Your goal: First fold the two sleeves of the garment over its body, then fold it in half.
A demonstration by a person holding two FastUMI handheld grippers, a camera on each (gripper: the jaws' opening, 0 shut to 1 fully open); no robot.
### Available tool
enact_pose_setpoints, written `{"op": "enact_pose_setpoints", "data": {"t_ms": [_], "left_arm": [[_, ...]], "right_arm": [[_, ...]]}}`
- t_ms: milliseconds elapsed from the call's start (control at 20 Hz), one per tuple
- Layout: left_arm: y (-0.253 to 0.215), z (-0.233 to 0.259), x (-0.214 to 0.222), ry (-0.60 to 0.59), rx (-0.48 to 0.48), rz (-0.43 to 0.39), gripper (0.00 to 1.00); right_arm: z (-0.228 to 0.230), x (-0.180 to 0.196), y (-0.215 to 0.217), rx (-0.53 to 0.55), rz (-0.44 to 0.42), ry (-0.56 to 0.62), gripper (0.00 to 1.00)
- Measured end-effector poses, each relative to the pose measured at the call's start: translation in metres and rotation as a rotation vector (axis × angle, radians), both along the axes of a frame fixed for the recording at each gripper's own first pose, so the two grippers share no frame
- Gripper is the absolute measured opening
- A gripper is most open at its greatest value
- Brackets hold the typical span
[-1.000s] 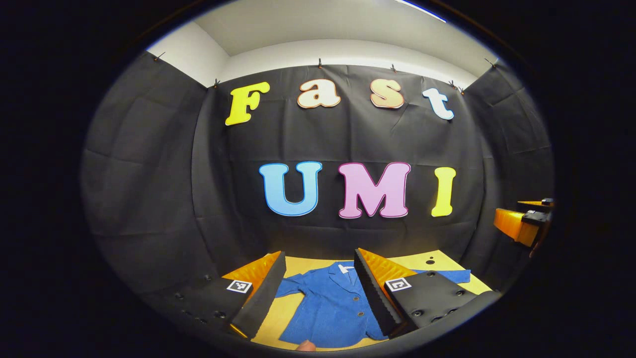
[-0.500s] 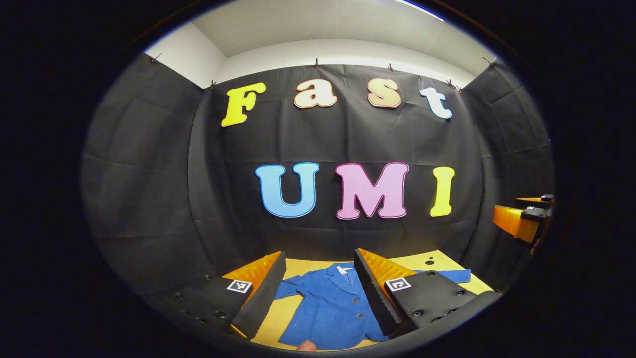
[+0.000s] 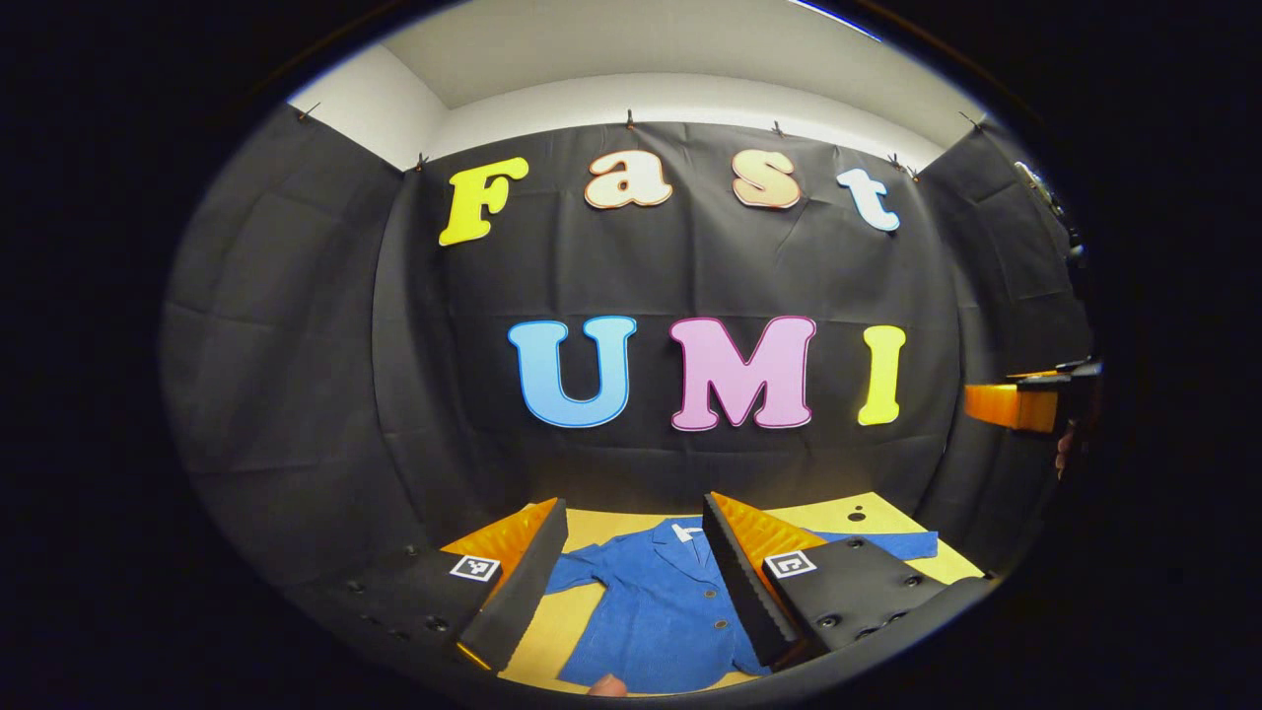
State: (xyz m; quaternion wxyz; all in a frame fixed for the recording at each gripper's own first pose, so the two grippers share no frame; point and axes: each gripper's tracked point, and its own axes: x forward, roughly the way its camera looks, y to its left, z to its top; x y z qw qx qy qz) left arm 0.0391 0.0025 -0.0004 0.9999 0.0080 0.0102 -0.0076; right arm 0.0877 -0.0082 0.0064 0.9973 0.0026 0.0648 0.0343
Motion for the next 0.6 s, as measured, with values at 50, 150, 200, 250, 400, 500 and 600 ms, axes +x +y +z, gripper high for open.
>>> {"op": "enact_pose_setpoints", "data": {"t_ms": [50,150,200,250,400,500,600], "left_arm": [[0.001,-0.001,0.003,0.006,0.002,-0.004,0.80],[0.005,-0.004,0.007,0.016,-0.001,-0.013,0.80],[0.008,-0.005,0.010,0.017,-0.003,-0.018,0.80],[0.009,-0.007,0.012,0.020,-0.003,-0.024,0.80],[0.015,-0.013,0.020,0.029,0.007,-0.026,0.80],[0.014,-0.017,0.024,0.041,0.001,-0.028,0.80],[0.013,-0.021,0.032,0.059,-0.005,-0.024,0.80]], "right_arm": [[0.002,0.013,-0.005,0.004,0.007,0.015,0.96],[0.002,0.038,-0.016,0.051,0.011,0.082,0.96],[0.001,0.052,-0.026,0.058,0.002,0.107,0.97],[-0.003,0.066,-0.036,0.051,0.001,0.130,0.96],[-0.033,0.100,-0.077,0.036,-0.065,0.272,0.96],[-0.057,0.122,-0.105,-0.001,-0.100,0.339,0.96],[-0.083,0.137,-0.127,0.009,-0.119,0.436,0.97]]}}
